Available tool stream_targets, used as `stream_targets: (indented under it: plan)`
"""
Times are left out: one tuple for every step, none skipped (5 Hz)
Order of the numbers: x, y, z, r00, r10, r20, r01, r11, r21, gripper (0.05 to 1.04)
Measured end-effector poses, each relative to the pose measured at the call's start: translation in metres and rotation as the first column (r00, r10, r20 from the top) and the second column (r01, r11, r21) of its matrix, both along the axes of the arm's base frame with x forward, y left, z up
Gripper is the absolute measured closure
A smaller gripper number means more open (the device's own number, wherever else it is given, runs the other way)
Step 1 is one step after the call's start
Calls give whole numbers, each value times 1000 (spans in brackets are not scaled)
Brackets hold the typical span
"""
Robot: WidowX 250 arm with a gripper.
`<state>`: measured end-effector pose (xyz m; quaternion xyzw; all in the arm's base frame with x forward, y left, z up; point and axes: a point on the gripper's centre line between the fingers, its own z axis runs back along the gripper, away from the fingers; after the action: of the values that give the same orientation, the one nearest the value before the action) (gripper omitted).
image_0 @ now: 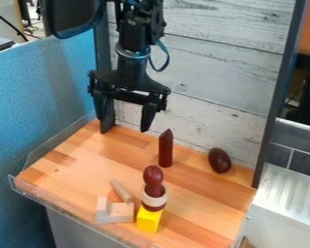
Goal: Take the maroon figure from top of yellow block and put it on the top of the table
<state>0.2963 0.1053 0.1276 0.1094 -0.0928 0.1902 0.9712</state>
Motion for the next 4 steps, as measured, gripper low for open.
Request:
stream_targets:
  plan:
    - [-1,0,-10,1000,-1,-31,1,1000,-8,82]
    - [-1,-2,-19,1000,-21,-14,21,1000,-3,82]
    - [0,-5,-32,999,-54,2,54,998,12,82]
    - [2,-10,-41,996,-88,-2,88,996,-13,82]
